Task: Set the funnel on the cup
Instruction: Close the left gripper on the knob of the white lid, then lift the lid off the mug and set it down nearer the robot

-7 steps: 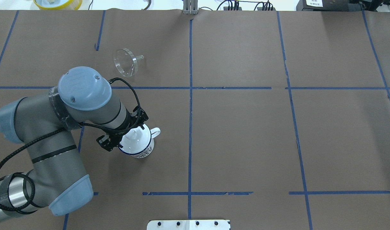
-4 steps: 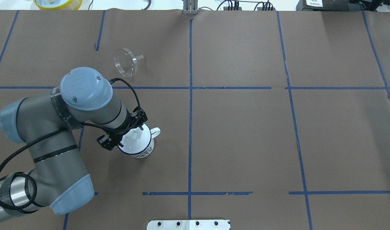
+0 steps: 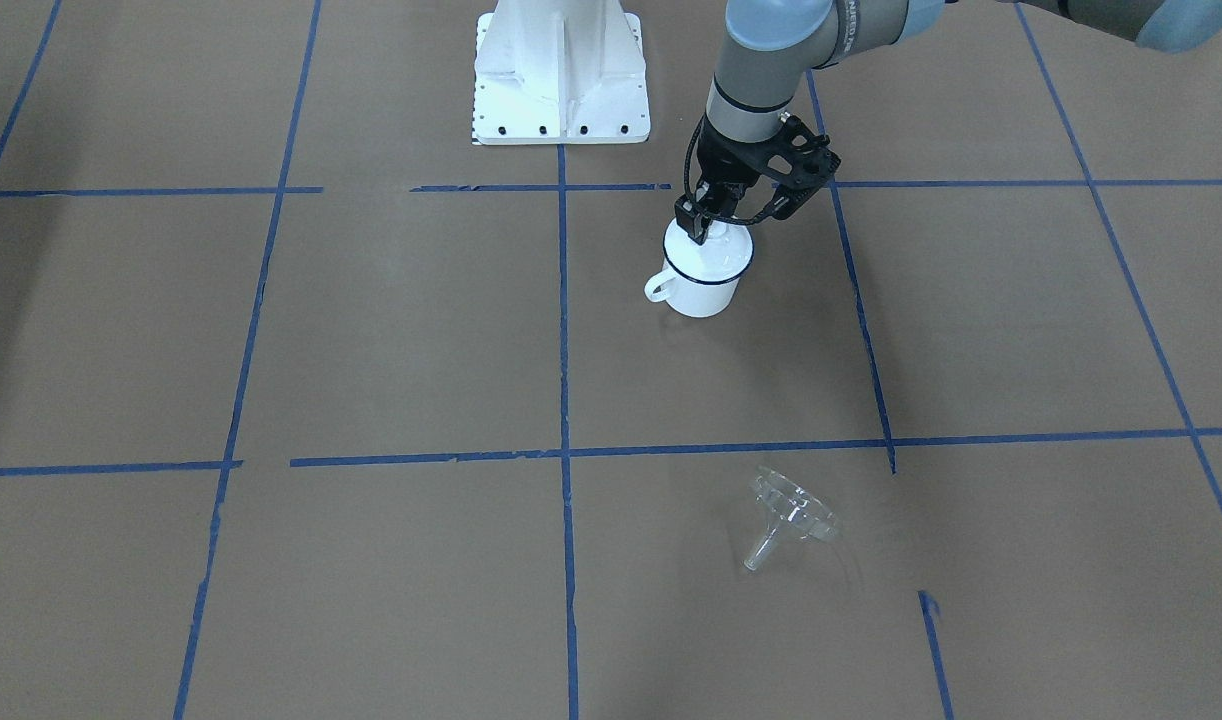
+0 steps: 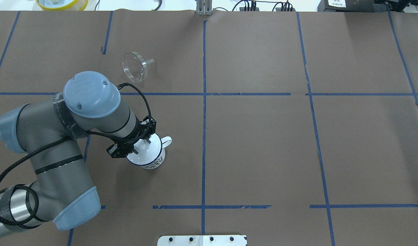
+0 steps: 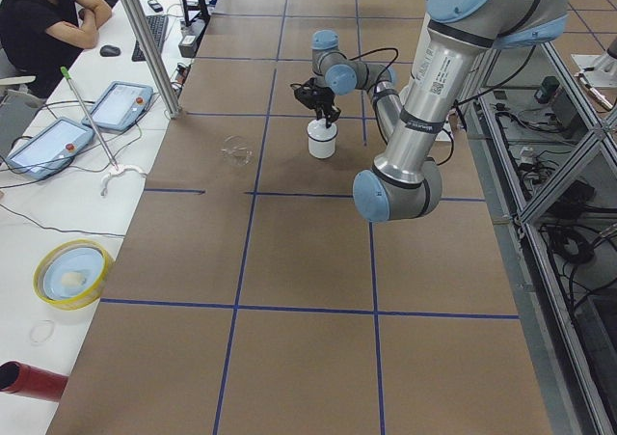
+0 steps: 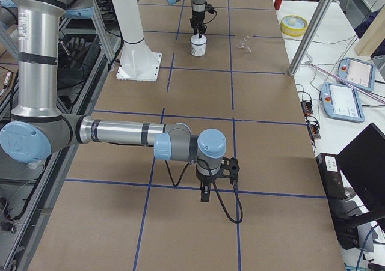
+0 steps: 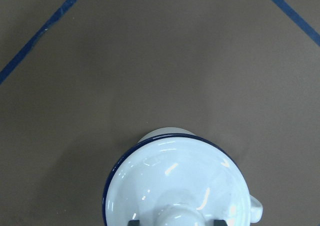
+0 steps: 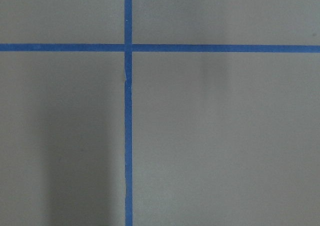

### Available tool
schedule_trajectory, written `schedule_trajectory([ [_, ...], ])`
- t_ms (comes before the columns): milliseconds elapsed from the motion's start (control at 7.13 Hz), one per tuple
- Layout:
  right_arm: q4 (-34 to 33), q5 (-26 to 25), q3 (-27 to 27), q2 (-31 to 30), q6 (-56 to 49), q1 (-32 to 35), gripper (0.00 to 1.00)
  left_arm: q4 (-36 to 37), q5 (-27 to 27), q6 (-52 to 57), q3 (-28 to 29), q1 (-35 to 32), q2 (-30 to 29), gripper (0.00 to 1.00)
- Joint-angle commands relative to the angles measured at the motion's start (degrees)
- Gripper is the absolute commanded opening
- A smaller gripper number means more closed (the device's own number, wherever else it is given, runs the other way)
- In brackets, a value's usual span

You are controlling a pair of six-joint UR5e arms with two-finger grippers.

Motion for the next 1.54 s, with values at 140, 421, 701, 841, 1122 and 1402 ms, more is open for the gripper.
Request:
schedule_trajectory([
  [140,0.0,0.0,0.0,0.0,0.0,0.0,1.0,3.5,-0.09,0.1,-5.59,-3.95,-0.21,0.0],
  [421,0.0,0.0,-0.08,0.0,0.0,0.0,1.0,8.45,-0.17,0.71,-10.7,-5.65,-0.13,0.0],
  [701,0.0,0.0,-0.08,0.0,0.0,0.0,1.0,2.68,-0.7,1.16,-16.95,-4.34,12.75,0.0],
  [841,0.0,0.0,0.0,0.0,0.0,0.0,1.0,2.48,-1.92,0.89,-16.88,-3.11,15.5,0.0],
  [1122,0.0,0.0,0.0,0.0,0.0,0.0,1.0,-13.06,-4.03,-0.15,-11.11,-1.09,22.94,0.0],
  [1402,0.0,0.0,-0.08,0.0,0.0,0.0,1.0,-19.83,-5.36,-2.79,-6.07,-0.46,23.87,0.0],
])
